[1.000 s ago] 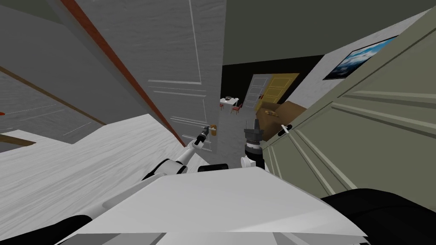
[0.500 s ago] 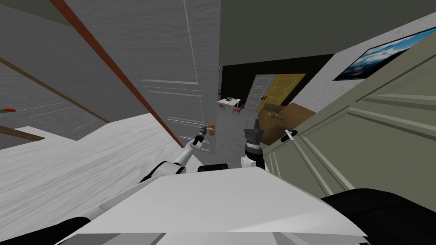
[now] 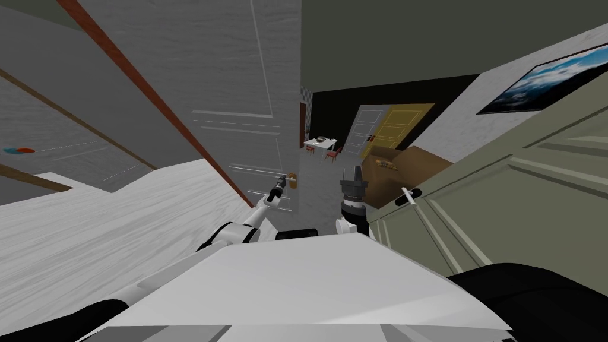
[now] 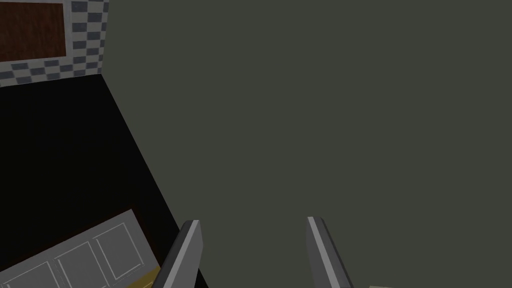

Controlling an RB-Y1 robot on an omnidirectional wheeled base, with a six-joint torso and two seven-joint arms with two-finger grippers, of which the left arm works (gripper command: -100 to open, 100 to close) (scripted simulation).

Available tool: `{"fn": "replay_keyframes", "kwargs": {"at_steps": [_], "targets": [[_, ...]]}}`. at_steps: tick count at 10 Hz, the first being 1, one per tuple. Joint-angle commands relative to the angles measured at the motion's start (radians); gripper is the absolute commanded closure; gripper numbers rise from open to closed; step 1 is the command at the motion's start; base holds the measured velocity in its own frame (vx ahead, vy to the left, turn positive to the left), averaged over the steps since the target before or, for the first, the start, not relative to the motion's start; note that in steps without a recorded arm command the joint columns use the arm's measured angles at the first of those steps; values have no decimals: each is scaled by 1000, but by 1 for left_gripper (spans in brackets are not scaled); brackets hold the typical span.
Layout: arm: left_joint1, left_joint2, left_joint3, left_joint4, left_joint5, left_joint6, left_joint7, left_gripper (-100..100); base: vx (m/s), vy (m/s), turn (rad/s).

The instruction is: Push the door open

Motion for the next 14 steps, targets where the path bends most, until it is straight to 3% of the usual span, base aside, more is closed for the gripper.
{"fn": "replay_keyframes", "kwargs": {"at_steps": [1,2,8,10,14], "targets": [[14,14,10,-45,2,23,-2,100,85,-101,43],[14,12,33,-43,8,24,-13,100,111,-149,63],[14,4,83,-39,21,26,-37,100,105,-151,72],[16,19,96,-34,26,25,-39,100,76,-57,52],[17,31,129,-31,37,24,-52,100,146,-127,59]]}}
